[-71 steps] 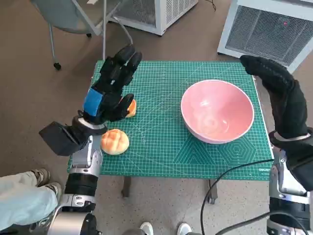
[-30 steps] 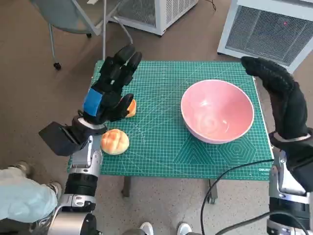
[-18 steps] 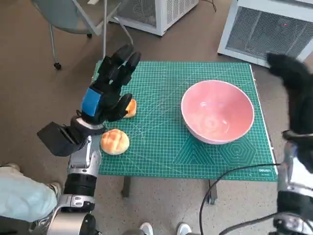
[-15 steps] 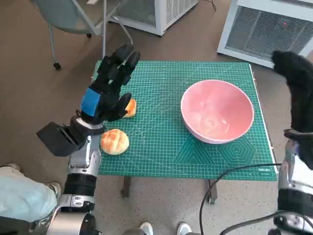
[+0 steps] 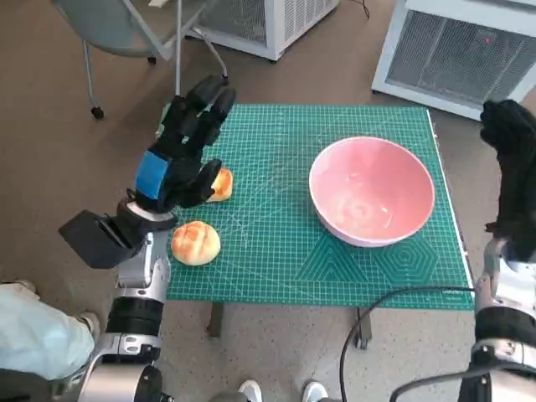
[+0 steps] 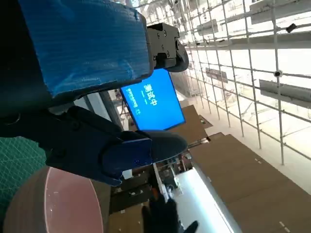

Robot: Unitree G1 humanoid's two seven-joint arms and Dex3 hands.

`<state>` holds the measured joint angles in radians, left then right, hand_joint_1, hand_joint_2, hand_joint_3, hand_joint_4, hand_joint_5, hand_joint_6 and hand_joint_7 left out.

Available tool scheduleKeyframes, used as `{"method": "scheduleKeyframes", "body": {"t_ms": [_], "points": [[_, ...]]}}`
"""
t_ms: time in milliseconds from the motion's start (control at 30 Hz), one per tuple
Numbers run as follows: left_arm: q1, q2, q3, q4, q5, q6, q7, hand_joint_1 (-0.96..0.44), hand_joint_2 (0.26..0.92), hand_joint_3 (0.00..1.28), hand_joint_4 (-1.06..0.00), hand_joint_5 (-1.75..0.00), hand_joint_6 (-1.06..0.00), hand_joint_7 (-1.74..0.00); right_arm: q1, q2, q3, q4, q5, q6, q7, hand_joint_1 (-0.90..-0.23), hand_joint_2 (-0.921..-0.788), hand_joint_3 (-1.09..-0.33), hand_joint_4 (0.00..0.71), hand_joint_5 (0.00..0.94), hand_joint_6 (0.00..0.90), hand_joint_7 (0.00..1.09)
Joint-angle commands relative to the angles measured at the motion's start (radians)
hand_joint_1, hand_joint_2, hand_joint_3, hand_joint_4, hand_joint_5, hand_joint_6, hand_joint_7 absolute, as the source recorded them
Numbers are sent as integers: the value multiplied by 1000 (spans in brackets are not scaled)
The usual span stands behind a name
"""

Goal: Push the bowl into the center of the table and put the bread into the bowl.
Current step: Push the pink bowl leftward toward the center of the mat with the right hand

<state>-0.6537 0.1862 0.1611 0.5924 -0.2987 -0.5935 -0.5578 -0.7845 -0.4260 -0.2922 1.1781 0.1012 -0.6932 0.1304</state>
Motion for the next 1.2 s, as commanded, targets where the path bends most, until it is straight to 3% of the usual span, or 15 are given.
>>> {"method": "scheduleKeyframes", "body": {"t_ms": [33, 400, 833, 1200], "points": [[12, 11, 4, -14, 8, -12, 3, -713, 921, 523, -197, -8, 0, -415, -4, 8, -8, 74, 2, 75, -12, -630, -921, -1015, 43, 4, -1, 318], [29, 24, 8, -37, 10, 0, 12, -722, 921, 527, -199, -7, 0, -416, -14, 54, -36, 126, 25, 201, -17, -606, -921, -957, 66, 13, 13, 341], [65, 38, 17, -88, 0, 25, 11, -745, 921, 511, -200, -6, 0, -414, -17, 112, -31, 142, 8, 262, -30, -611, -921, -941, 74, 11, 8, 339], [104, 55, 27, -134, 1, 30, 24, -747, 921, 505, -202, -5, -5, -408, -54, 181, -49, 143, 31, 302, -12, -620, -921, -921, 83, 11, 14, 339]]}}
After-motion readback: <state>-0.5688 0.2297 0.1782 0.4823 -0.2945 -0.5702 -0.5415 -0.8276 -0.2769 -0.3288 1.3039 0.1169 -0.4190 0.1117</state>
